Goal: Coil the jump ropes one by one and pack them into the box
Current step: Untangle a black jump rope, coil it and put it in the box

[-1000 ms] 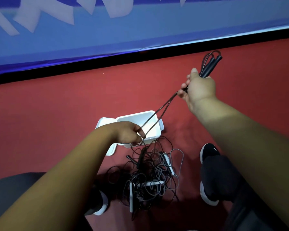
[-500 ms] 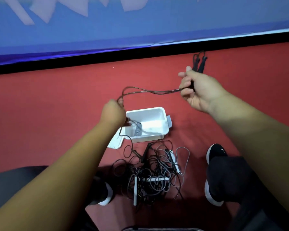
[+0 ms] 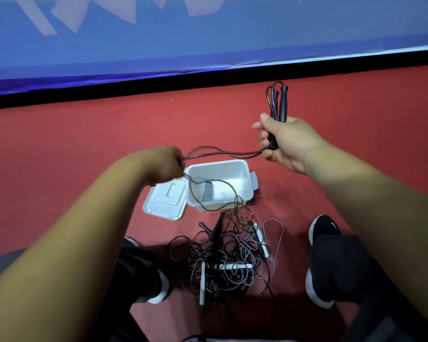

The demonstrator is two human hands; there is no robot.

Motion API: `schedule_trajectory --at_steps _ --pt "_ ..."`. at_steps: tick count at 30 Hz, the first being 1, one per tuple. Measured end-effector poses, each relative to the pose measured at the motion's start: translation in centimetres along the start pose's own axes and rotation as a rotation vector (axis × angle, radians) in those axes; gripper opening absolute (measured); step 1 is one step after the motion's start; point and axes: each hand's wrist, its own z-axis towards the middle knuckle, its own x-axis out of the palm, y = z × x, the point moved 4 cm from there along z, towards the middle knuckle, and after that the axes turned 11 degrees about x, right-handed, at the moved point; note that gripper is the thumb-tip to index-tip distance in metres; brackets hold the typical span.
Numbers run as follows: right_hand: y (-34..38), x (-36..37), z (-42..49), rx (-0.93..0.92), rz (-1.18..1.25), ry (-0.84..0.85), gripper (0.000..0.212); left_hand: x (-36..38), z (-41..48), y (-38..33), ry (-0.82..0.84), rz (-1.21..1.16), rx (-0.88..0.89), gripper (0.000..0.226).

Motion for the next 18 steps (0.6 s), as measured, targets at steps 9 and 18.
schedule_trajectory --at_steps 9,18 --pt "0.3 3.1 -2.8 -0.078 -0.124 0.156 0.036 4.4 0.2 -5.5 0.199 -0.381 0.322 0.098" --pt "1.1 3.0 -4.1 -0.121 -0.170 0.216 0.039 5.6 1.3 -8.4 0.191 -0.545 0.493 0.026"
